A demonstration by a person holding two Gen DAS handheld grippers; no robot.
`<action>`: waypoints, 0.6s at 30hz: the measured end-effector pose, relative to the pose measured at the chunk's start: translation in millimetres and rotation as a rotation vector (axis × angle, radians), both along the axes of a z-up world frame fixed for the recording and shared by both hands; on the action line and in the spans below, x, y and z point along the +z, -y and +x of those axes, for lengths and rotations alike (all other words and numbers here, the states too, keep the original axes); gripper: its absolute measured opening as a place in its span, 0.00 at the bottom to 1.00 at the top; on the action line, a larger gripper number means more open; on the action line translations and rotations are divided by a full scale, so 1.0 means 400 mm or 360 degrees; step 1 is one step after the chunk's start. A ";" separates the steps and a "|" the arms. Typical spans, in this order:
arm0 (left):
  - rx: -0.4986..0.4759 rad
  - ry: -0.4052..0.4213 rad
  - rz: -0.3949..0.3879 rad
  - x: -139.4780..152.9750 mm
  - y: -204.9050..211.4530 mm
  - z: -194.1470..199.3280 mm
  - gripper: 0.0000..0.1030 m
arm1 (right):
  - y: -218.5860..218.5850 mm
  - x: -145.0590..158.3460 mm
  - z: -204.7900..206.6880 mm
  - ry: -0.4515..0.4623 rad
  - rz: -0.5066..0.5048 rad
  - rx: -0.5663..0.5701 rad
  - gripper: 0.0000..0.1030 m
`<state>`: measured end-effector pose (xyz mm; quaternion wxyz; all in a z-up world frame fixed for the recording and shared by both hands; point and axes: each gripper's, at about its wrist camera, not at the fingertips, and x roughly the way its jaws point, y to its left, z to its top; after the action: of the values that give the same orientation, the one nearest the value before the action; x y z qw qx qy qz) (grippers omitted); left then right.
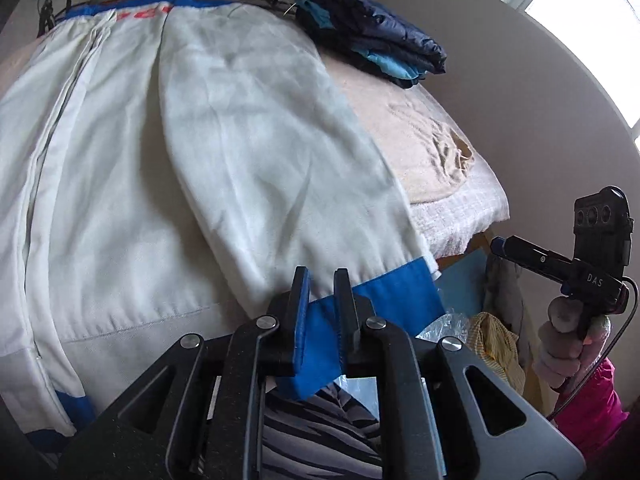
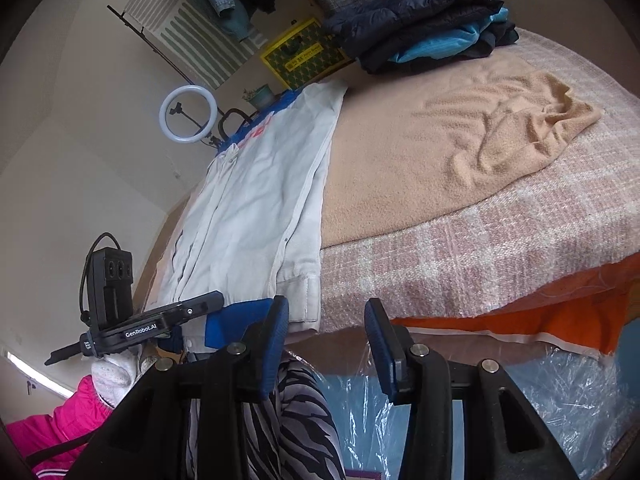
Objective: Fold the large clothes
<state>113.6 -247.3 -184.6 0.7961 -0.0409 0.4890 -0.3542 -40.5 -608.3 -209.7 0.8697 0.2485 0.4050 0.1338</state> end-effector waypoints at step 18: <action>-0.0353 0.0419 0.0438 -0.038 0.335 -0.154 0.68 | 0.142 0.048 -0.160 0.0131 -0.0031 -0.0250 0.62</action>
<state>52.2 -381.2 -199.7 0.8074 0.1687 0.4259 -0.3719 -104.6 -664.9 -190.3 0.8957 0.2653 0.3495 0.0714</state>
